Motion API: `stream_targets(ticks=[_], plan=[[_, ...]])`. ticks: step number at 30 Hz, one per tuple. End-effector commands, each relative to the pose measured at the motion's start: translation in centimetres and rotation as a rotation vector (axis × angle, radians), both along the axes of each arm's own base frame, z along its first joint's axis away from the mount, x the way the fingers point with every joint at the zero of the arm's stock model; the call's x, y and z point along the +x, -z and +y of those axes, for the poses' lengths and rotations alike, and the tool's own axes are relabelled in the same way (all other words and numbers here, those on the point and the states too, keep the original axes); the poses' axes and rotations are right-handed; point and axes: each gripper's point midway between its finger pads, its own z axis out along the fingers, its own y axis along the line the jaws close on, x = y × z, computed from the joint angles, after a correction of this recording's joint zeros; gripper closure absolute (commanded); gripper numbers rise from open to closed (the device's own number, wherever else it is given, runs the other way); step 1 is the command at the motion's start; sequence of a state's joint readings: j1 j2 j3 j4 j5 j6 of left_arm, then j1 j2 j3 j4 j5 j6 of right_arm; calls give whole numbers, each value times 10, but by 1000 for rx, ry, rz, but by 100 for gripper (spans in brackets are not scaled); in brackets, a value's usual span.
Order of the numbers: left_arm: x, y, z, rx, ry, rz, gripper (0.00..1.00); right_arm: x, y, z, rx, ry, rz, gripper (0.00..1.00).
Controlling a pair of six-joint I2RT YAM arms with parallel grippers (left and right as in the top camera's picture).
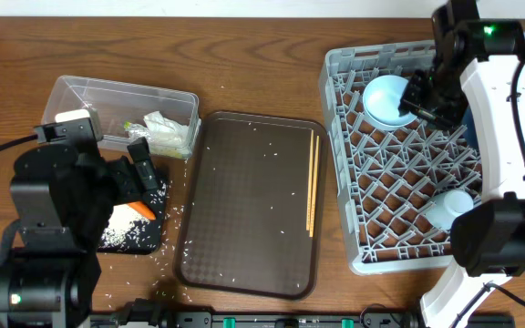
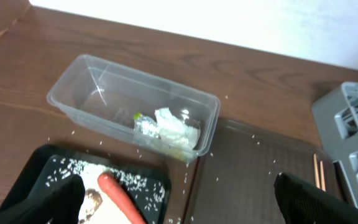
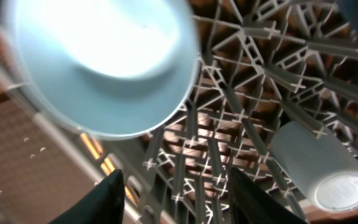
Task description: Sort waste into correct bins and load items into the dishwasher rack
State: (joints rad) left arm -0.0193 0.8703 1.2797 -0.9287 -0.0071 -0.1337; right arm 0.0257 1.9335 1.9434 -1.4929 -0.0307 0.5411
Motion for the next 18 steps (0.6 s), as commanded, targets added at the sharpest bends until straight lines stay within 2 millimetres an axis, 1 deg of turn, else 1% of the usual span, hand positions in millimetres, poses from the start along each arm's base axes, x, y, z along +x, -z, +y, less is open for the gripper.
stream_targets(ticks=[1,3,6,9,11,15,16,18], plan=[[2,5,3,-3,-20,23,2,-3,26,4,65,49,51,55],[3,6,3,-2,-20,30,2,-1,36,4,65,66,48,56],[5,8,3,-2,-20,38,2,1,49,-2,32,145,47,54],[6,10,3,-2,-20,44,2,9,58,1,49,152,20,55],[6,10,3,-2,-20,44,2,9,61,-1,30,154,16,58],[6,10,3,-2,-20,44,2,8,63,-16,-76,189,13,74],[6,10,3,-2,-20,44,2,9,63,-19,-100,188,5,75],[6,10,3,-2,-20,44,2,14,62,-24,-141,183,-19,74]])
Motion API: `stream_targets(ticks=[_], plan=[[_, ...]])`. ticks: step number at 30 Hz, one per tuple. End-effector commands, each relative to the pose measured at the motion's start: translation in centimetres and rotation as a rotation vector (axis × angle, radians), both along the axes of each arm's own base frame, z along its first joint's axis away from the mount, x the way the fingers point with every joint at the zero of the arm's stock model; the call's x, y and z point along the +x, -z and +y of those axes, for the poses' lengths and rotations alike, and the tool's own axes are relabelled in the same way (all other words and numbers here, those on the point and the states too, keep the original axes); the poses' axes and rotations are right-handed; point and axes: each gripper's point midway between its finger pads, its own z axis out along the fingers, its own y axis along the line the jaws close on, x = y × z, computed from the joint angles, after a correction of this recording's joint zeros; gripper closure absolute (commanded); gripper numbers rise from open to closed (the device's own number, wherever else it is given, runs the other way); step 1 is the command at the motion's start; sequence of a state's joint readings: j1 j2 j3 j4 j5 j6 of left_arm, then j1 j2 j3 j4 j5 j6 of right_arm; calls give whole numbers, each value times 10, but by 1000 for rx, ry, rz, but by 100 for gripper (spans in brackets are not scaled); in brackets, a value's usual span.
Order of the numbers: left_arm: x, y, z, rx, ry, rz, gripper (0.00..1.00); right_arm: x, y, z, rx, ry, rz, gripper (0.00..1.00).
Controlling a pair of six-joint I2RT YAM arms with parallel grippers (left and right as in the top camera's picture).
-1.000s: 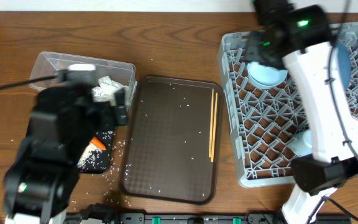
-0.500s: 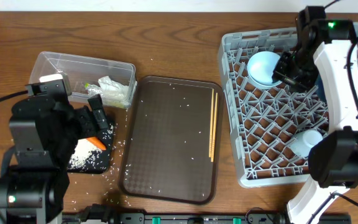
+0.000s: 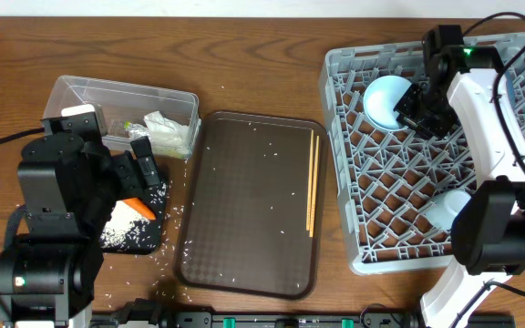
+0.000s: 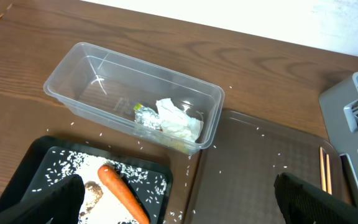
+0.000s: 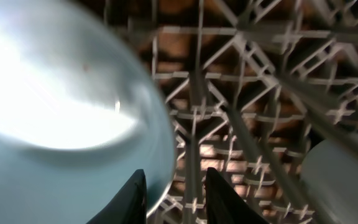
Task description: Sort waste into correct bins and load items into the dishwasher rack
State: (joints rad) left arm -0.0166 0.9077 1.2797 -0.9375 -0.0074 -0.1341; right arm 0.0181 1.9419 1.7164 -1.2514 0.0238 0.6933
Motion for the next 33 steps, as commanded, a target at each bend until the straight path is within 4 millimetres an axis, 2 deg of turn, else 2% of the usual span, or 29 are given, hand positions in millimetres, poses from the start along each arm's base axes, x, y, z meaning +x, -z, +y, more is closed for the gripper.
stream_targets(ticks=[1,9,15,16,19,22,25,28,30,33], plan=[[0,-1,3,-2,-17,-2,2,4,2,-14,-125,17,-12,74],[0,-1,3,-2,-17,-2,2,15,6,-9,-151,23,-61,76],[0,-1,3,-2,-17,-1,2,5,27,-7,-132,90,-31,81],[0,-1,3,-2,-17,-2,2,5,29,-7,-130,90,-29,83],[0,-1,3,-2,-17,-2,2,8,22,-6,-131,68,-49,99],[0,-1,3,-2,-17,-2,2,17,0,-7,-157,-4,-106,99],[0,-1,3,-2,-17,-2,2,22,-34,-11,-237,-69,-167,99],[0,-1,3,-2,-17,-1,2,18,-72,-22,-397,-101,-207,99],[0,-1,3,-2,-17,-2,2,9,-104,-29,-563,-118,-223,99],[0,-1,3,-2,-17,-2,2,-3,-142,-25,-781,-167,-248,99]])
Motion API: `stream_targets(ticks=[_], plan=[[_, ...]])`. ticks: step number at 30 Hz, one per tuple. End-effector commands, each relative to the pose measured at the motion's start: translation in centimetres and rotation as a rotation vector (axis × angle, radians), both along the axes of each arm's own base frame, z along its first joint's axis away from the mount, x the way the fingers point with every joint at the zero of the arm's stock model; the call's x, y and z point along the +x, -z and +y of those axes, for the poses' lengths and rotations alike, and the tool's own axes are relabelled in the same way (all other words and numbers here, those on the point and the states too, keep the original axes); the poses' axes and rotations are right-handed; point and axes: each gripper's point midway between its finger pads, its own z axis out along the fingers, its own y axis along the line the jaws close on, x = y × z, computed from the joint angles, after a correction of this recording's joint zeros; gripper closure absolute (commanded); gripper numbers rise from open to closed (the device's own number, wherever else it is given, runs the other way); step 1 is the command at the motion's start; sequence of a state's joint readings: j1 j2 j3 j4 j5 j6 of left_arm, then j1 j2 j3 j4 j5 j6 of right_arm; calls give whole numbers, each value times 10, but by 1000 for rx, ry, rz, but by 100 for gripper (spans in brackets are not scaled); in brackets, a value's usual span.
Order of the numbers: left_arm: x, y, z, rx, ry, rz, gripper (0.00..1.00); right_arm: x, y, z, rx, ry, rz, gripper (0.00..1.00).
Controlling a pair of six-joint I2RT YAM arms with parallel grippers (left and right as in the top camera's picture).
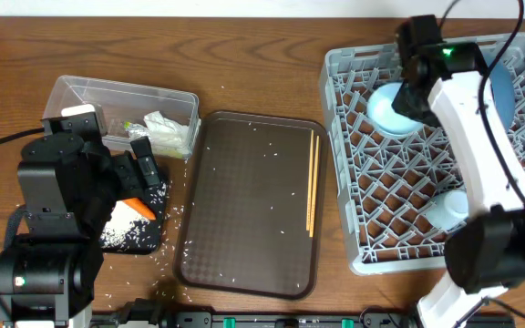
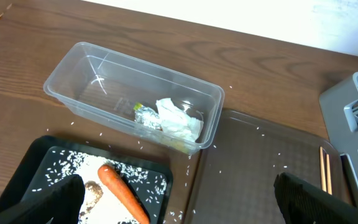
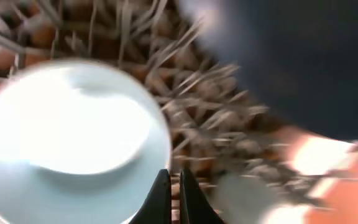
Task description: Sort waste into correct bins and load items into the dishwasher rack
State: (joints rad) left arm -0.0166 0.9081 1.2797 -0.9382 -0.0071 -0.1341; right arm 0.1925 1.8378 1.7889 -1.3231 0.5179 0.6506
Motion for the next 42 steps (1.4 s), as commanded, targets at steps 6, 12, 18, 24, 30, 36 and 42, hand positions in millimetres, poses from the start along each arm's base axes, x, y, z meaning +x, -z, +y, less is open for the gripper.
stream_targets(ticks=[6,12,18,24,30,36,42], plan=[[0,-1,3,-2,-17,-3,2,-7,-84,39,-507,-192,-145,99],[0,-1,3,-2,-17,-3,2,1,-42,51,-293,-146,-110,99],[0,-1,3,-2,-17,-3,2,15,4,57,299,-49,-47,79],[0,-1,3,-2,-17,-3,2,8,15,38,469,88,-13,47],[0,-1,3,-2,-17,-3,2,-13,58,37,565,169,92,59],[0,-1,3,-2,-17,-3,2,-21,96,36,561,203,116,76],[0,-1,3,-2,-17,-3,2,-23,104,33,541,214,118,73]])
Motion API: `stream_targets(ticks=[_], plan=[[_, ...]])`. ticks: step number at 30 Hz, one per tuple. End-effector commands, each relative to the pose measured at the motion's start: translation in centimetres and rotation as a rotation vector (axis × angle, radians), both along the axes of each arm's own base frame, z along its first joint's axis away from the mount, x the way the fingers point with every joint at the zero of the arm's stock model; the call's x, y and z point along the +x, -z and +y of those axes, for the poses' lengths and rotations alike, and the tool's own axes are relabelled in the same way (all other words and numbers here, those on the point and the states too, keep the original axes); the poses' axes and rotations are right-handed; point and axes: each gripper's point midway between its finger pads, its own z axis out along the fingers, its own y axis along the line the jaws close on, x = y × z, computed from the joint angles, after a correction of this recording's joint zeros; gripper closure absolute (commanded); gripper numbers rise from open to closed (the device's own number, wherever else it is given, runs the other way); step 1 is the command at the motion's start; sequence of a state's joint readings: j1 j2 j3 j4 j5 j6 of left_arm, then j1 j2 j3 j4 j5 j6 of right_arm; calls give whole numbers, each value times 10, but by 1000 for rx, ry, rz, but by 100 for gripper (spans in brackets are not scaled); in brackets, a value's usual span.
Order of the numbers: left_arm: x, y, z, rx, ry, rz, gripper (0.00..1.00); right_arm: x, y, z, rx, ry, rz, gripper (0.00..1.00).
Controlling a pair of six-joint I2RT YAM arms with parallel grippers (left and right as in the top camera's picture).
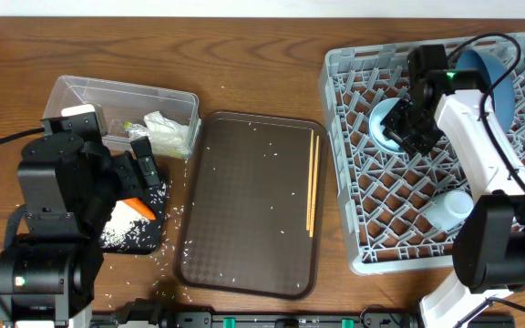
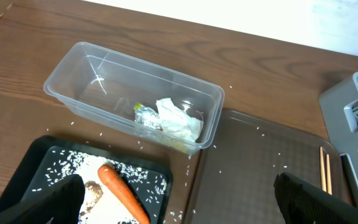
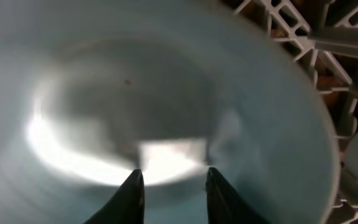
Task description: Sort waste into correct bins and load items into the dishwasher rack
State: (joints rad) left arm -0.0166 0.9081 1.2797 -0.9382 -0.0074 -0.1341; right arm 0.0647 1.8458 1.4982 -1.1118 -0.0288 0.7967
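Observation:
A light blue bowl lies in the back left of the grey dishwasher rack and fills the right wrist view. My right gripper hangs close over its inside, open by a narrow gap with nothing between the fingers. My left gripper stands wide open over a black plate of rice with a carrot. Two chopsticks lie on the brown tray. A crumpled wrapper sits in the clear bin.
A white cup lies at the rack's front right and a dark blue dish stands at its back right. Rice grains are scattered on the tray and on the wood beside the plate. The rack's corner shows in the left wrist view.
My right gripper was shut above the bowl; now it is slightly open and much closer to the bowl's inside. The left arm and the waste items have not moved.
First my right gripper was wide open beside the bowl in the rack, with the left wrist nearer the plate. Then the left wrist sat a little higher, and the right jaws stood narrower at the bowl's edge. Later they were shut above it; now slightly open over its inside.

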Motion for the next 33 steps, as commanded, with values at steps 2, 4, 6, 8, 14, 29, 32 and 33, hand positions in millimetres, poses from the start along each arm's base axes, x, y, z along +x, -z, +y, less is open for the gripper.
stream_targets(ticks=[2,4,6,8,14,29,32,33], plan=[[0,-1,3,-2,-17,-3,2,3,1,-12,-42,24,-13,74],[0,-1,3,-2,-17,-3,2,16,-7,-10,-39,-53,-73,76],[0,-1,3,-2,-17,-3,2,26,-21,-10,-42,-90,-120,76],[0,-1,3,-2,-17,-3,2,31,-43,-8,-42,-106,-161,76],[0,-1,3,-2,-17,-3,2,14,-83,-11,-43,-97,-185,69],[0,-1,3,-2,-17,-3,2,-27,-11,-25,4,-52,-6,66],[0,-1,3,-2,-17,-3,2,-22,7,-16,50,-42,-37,69],[0,-1,3,-2,-17,-3,2,-24,13,-16,53,-28,-32,70]])
